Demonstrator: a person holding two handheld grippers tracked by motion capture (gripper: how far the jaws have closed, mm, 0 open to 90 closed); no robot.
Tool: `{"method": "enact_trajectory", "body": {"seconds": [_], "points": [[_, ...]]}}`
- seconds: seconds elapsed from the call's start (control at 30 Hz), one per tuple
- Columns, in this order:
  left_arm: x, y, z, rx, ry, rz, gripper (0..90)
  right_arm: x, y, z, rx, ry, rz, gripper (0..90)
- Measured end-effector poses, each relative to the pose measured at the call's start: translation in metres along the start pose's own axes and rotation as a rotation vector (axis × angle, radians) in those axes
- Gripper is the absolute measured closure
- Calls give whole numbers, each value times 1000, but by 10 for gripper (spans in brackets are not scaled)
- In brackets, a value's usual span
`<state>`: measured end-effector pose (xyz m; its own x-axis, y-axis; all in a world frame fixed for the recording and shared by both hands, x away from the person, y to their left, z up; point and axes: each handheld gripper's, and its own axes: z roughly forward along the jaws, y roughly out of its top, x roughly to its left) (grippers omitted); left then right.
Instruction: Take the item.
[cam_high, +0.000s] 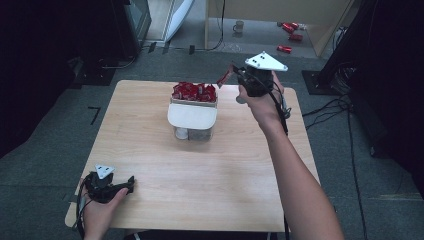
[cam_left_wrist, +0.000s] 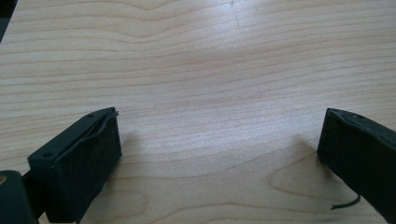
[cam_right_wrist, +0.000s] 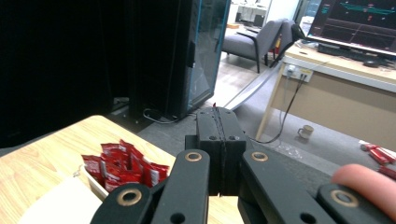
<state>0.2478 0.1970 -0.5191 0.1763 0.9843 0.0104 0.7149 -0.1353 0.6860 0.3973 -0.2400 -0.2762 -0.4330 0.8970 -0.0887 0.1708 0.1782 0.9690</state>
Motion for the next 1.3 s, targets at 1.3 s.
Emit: {"method": "enact_trajectory", "body": {"seconds": [1.3], "points": [[0, 0, 0, 2, 0, 3, 0, -10, -156, -2, 190, -32, 8, 900]]}}
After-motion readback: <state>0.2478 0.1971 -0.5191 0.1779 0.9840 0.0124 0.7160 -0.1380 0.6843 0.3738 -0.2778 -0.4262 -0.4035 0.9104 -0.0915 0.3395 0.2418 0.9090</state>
